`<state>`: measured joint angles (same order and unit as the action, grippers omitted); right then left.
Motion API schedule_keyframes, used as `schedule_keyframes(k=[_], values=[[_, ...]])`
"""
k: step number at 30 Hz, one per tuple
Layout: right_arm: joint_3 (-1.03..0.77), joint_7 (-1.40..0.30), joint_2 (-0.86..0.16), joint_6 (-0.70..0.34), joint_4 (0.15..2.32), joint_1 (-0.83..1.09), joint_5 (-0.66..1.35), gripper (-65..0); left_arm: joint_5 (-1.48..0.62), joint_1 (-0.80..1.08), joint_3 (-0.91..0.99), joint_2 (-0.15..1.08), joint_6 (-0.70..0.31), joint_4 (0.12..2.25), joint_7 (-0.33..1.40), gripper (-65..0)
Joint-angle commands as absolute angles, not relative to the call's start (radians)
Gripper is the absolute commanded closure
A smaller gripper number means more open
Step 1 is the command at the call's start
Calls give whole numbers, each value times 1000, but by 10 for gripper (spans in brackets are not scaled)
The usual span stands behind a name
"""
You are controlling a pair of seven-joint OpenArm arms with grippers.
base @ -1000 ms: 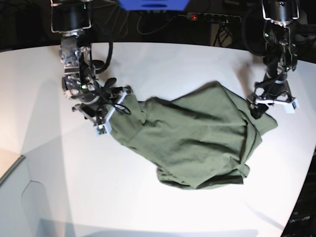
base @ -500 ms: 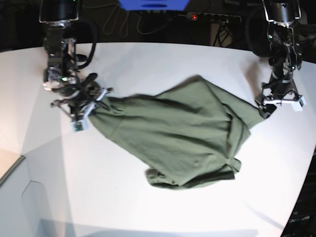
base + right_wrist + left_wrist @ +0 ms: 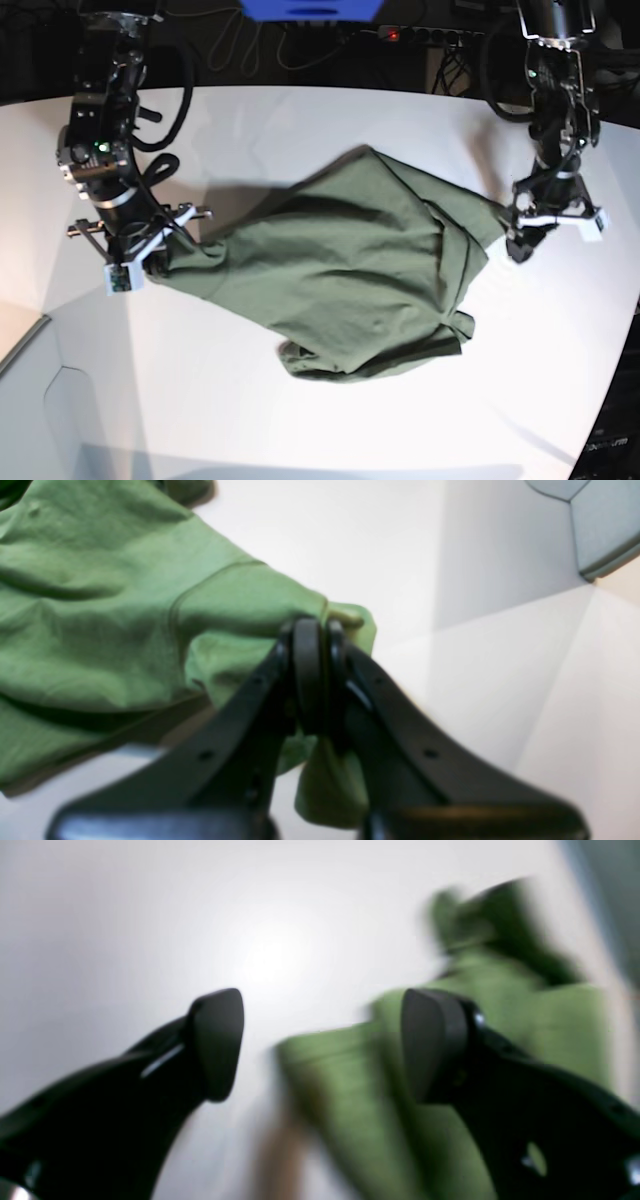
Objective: Layout the t-shirt on the table in an organized manner, then fold the t-shirt properly
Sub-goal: 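Grasp the shirt edge with the right gripper, away from the left gripper, then regrasp with the left gripper and pull the shirt taut between grippers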
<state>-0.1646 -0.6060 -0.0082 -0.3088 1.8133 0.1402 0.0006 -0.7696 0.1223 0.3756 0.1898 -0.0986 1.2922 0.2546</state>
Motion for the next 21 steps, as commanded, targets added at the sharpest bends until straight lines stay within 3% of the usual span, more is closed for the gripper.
schedule_keyframes(k=[1,8,15,21], values=[[-162,-579,-12,-314,1834,134,4,0,-773,119,378,199,-107,1342,232,-471],[-159,-579,-8,-314,1833,134,2,0,-621,47,197,200,-97,1323,232,-460],[-160,-579,-8,-314,1833,134,2,0,-478,-12,162,163,-97,1244,228,-327],[-165,-579,-12,-314,1833,134,2,0,-475,-13,162,163,-97,1237,226,-326]])
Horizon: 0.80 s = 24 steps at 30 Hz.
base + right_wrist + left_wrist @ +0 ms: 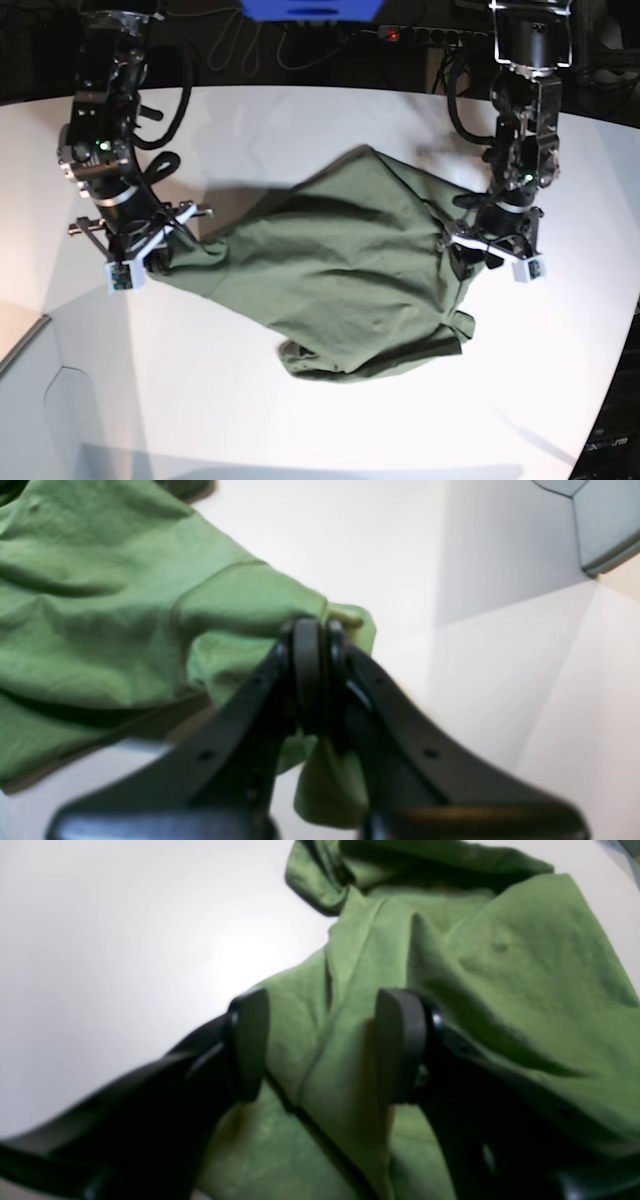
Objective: Layout the t-shirt on the table in an organized manner, then fold the t-shirt properly
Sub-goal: 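Regrasp with the left gripper and pull the shirt taut between grippers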
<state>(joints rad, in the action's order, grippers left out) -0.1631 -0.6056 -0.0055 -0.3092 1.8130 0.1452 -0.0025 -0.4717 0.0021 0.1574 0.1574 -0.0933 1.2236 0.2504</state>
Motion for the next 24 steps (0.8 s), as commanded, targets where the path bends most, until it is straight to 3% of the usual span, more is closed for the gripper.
schedule_keyframes(k=[1,15,18,22,24], values=[[-165,-579,-12,-314,1828,134,2,0,-475,-13,162,163,-97,1237,225,-326],[-165,-579,-27,-314,1791,127,1,0,-475,-56,157,163,-97,1150,232,-322],[-165,-579,-30,-314,1791,125,1,0,-475,-56,156,168,-99,1150,232,-235],[-166,-579,-44,-314,1791,124,1,0,-475,-56,159,170,-97,1148,232,-34],[-166,-579,-50,-314,1791,124,1,0,-475,-56,159,171,-97,1148,232,0]])
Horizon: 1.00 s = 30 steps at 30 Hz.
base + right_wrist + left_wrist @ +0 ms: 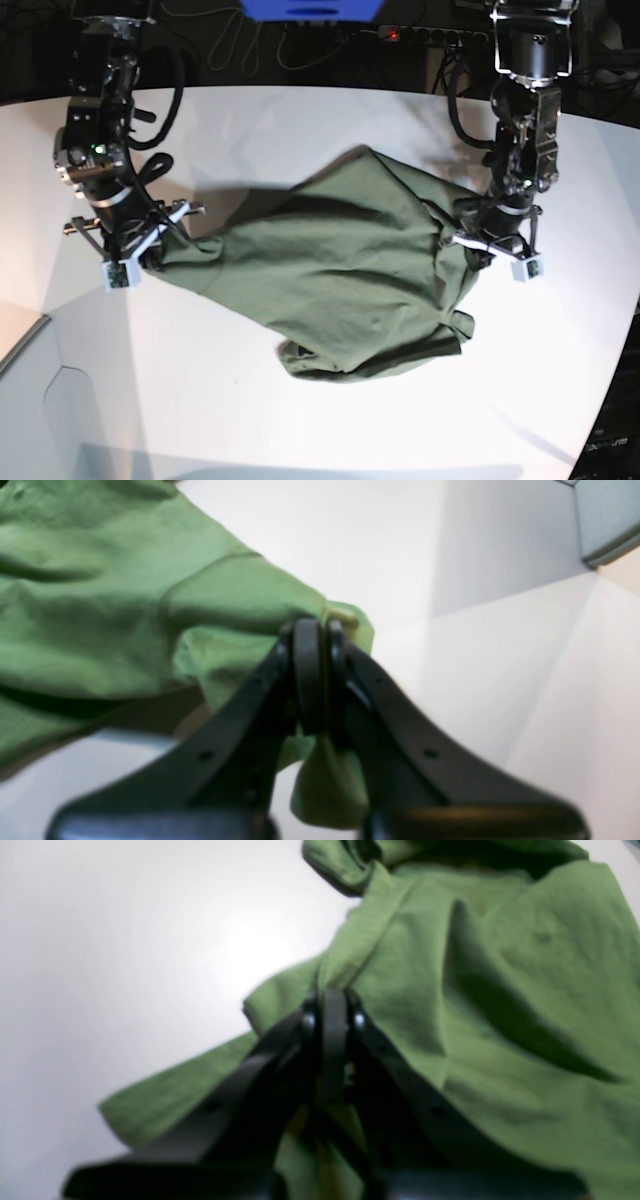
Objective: Layout the t-shirt on the table in an organized manner, then fold the t-shirt properly
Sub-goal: 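Regrasp with the left gripper and pull the shirt taut between grippers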
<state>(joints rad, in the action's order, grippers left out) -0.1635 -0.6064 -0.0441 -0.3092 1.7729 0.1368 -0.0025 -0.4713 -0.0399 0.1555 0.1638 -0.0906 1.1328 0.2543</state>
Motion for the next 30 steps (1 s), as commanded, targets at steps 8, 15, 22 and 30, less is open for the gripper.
schedule_keyframes(k=[8,15,22,30], values=[[-220,-578,-77,-314,1794,84,1,0,-484,-88,242,209,-97,1279,232,-1],[-280,-579,-79,-314,1796,68,1,0,-484,-211,291,223,-99,1357,232,-1],[-325,-579,-79,-314,1796,68,1,0,-481,-381,285,226,-104,1198,231,-1],[-392,-578,-79,-314,1810,67,1,0,-483,-558,237,222,-104,1067,223,-1]])
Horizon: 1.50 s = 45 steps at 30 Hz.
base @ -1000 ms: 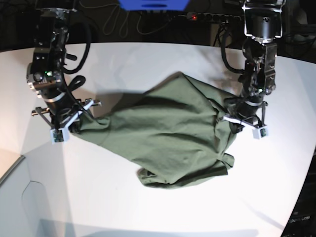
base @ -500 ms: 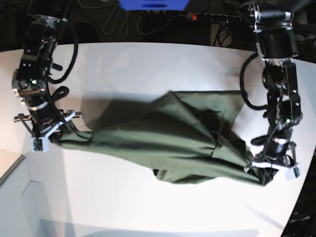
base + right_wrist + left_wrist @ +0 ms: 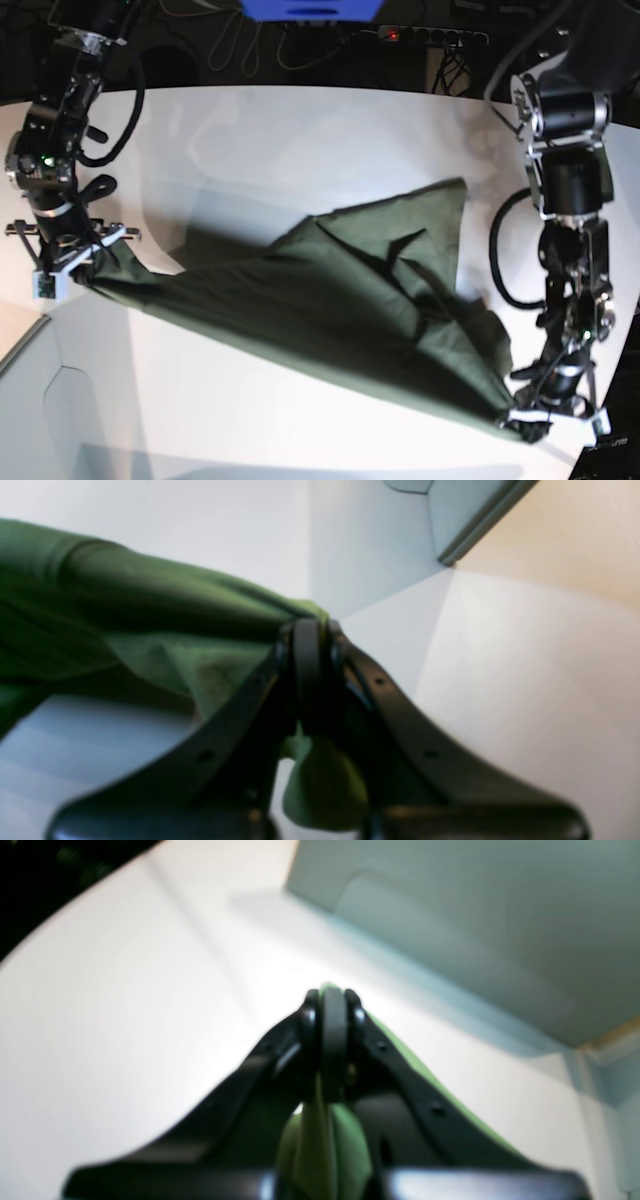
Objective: Layout the t-shirt on the table in an organized manner, then fold the t-shirt properly
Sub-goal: 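Regrasp with the left gripper and pull the shirt taut between grippers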
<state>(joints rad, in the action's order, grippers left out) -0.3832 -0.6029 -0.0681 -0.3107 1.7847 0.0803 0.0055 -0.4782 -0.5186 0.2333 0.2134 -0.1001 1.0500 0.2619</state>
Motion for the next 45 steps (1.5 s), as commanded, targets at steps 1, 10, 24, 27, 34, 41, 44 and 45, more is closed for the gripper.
schedule_keyframes(k=[1,10,24,27,34,41,44,45], values=[[-397,-576,-79,-314,1819,67,1,0,-483,-576,220,222,-104,1064,222,-1],[-398,-578,-76,-314,1850,67,1,0,-475,-708,84,119,-104,974,223,-18],[-395,-579,-71,-314,1847,79,1,0,-484,-478,-42,68,-102,977,231,-523],[-394,-579,-64,-314,1847,79,1,0,-484,-331,-13,82,-99,1079,231,-523],[-392,-579,-56,-314,1830,79,2,0,-476,-179,-22,76,-104,1098,225,-523],[-392,-579,-50,-314,1797,79,2,0,-475,-191,-53,45,-104,1078,225,-523],[-392,-579,-48,-315,1797,79,2,0,-475,-225,-108,45,-104,1026,225,-523],[-392,-579,-48,-315,1797,79,2,0,-475,-231,-124,45,-104,1004,225,-523]])
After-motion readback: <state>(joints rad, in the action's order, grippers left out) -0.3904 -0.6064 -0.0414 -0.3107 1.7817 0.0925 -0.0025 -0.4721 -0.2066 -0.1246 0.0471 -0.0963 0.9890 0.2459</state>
